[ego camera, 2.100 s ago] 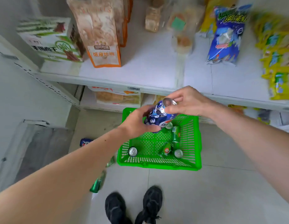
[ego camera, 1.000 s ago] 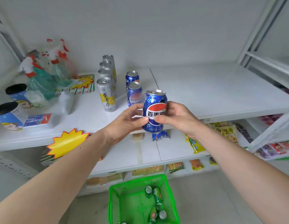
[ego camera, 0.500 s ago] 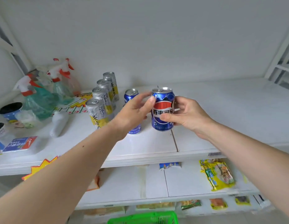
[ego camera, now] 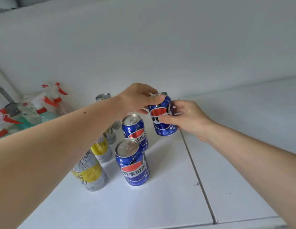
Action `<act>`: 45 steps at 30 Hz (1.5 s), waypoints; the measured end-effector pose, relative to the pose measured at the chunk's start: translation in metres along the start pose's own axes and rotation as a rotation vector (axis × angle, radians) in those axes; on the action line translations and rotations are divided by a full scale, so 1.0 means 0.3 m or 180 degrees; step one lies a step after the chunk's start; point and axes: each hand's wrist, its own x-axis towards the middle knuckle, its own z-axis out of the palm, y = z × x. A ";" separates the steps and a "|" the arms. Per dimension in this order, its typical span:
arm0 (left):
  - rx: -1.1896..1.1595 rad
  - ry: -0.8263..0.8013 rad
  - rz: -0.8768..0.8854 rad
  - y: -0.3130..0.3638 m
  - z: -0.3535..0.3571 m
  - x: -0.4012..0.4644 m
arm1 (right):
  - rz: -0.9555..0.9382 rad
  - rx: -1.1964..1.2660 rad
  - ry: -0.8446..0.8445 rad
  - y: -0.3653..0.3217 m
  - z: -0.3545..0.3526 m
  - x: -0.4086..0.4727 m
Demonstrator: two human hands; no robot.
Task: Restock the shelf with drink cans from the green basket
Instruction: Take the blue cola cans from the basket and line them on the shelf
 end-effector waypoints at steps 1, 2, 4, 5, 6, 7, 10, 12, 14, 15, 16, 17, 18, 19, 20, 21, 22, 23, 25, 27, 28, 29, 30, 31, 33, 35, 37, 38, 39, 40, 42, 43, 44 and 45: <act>-0.0003 -0.0011 -0.0018 -0.019 -0.006 0.027 | 0.0025 0.0050 -0.0117 0.010 0.001 0.031; 0.0006 -0.0018 -0.0045 -0.035 -0.014 0.052 | 0.0047 0.0085 -0.0226 0.019 0.005 0.063; 0.0066 0.0002 -0.0122 -0.062 -0.032 0.098 | 0.0062 0.0091 -0.0364 0.040 0.021 0.130; 0.0105 0.0014 -0.0178 -0.074 -0.042 0.119 | 0.0054 0.0069 -0.0401 0.050 0.031 0.162; 0.0144 0.0024 -0.0241 -0.085 -0.049 0.137 | 0.0051 0.0055 -0.0431 0.063 0.044 0.194; 0.0184 0.0041 -0.0311 -0.098 -0.055 0.155 | 0.0056 0.0060 -0.0454 0.079 0.057 0.224; 0.0240 0.0163 -0.0490 -0.141 -0.060 0.188 | 0.0096 0.0074 -0.0502 0.125 0.103 0.299; 0.0292 0.0262 -0.0551 -0.172 -0.057 0.199 | 0.0124 0.0105 -0.0541 0.149 0.131 0.332; 0.0325 0.0343 -0.0565 -0.200 -0.058 0.199 | 0.0123 0.0162 -0.0627 0.172 0.156 0.354; 0.0307 0.0393 -0.0572 -0.213 -0.063 0.198 | 0.0122 0.0207 -0.0706 0.178 0.168 0.361; 0.0283 0.0446 -0.0579 -0.223 -0.067 0.196 | 0.0114 0.0265 -0.0801 0.182 0.176 0.366; 0.0273 0.0499 -0.0597 -0.231 -0.071 0.196 | 0.0100 0.0311 -0.0901 0.187 0.183 0.371; 0.0284 0.0541 -0.0623 -0.235 -0.075 0.196 | 0.0080 0.0326 -0.1004 0.185 0.186 0.372; 0.0303 0.0562 -0.0661 -0.239 -0.078 0.196 | 0.0065 0.0323 -0.1095 0.186 0.185 0.372; 0.0313 0.0571 -0.0702 -0.240 -0.081 0.195 | 0.0064 0.0324 -0.1171 0.189 0.182 0.371; 0.0315 0.0570 -0.0748 -0.240 -0.084 0.195 | 0.0080 0.0329 -0.1216 0.193 0.178 0.369; 0.0320 0.0557 -0.0791 -0.239 -0.087 0.194 | 0.0114 0.0336 -0.1246 0.199 0.172 0.365; 0.0326 0.0544 -0.0832 -0.238 -0.090 0.194 | 0.0149 0.0352 -0.1274 0.206 0.168 0.362; 0.0294 0.0561 -0.0892 -0.234 -0.093 0.193 | 0.0166 0.0403 -0.1305 0.214 0.165 0.352; 0.0229 0.0634 -0.0924 -0.234 -0.092 0.191 | 0.0136 0.0460 -0.1288 0.215 0.168 0.347; 0.0219 0.0672 -0.0926 -0.235 -0.091 0.189 | 0.0116 0.0478 -0.1292 0.213 0.170 0.344; 0.0219 0.0705 -0.0925 -0.237 -0.089 0.188 | 0.0096 0.0479 -0.1296 0.211 0.173 0.343; 0.0218 0.0734 -0.0927 -0.240 -0.088 0.185 | 0.0080 0.0476 -0.1293 0.208 0.177 0.340; 0.0207 0.0758 -0.0934 -0.242 -0.085 0.184 | 0.0077 0.0470 -0.1268 0.207 0.180 0.338; 0.0150 0.0792 -0.0944 -0.245 -0.080 0.183 | 0.0073 0.0465 -0.1205 0.208 0.186 0.334; 0.0104 0.0830 -0.0956 -0.247 -0.077 0.180 | 0.0076 0.0467 -0.1167 0.207 0.193 0.328; 0.0079 0.0851 -0.0967 -0.249 -0.075 0.178 | 0.0076 0.0442 -0.1155 0.204 0.196 0.325; 0.0066 0.0850 -0.0971 -0.250 -0.075 0.176 | 0.0075 0.0404 -0.1164 0.200 0.197 0.324; 0.0053 0.0842 -0.0975 -0.250 -0.074 0.173 | 0.0080 0.0366 -0.1182 0.195 0.196 0.320; 0.0041 0.0843 -0.0976 -0.249 -0.073 0.170 | 0.0098 0.0338 -0.1199 0.191 0.195 0.316; 0.0024 0.0905 -0.0970 -0.245 -0.072 0.160 | 0.0213 0.0246 -0.1175 0.188 0.194 0.304; 0.0018 0.0961 -0.0958 -0.241 -0.072 0.152 | 0.0286 0.0177 -0.1134 0.186 0.192 0.295; 0.0018 0.1027 -0.0939 -0.237 -0.071 0.143 | 0.0334 0.0126 -0.1080 0.184 0.189 0.287; 0.0026 0.1103 -0.0909 -0.233 -0.072 0.133 | 0.0340 0.0089 -0.1016 0.178 0.185 0.278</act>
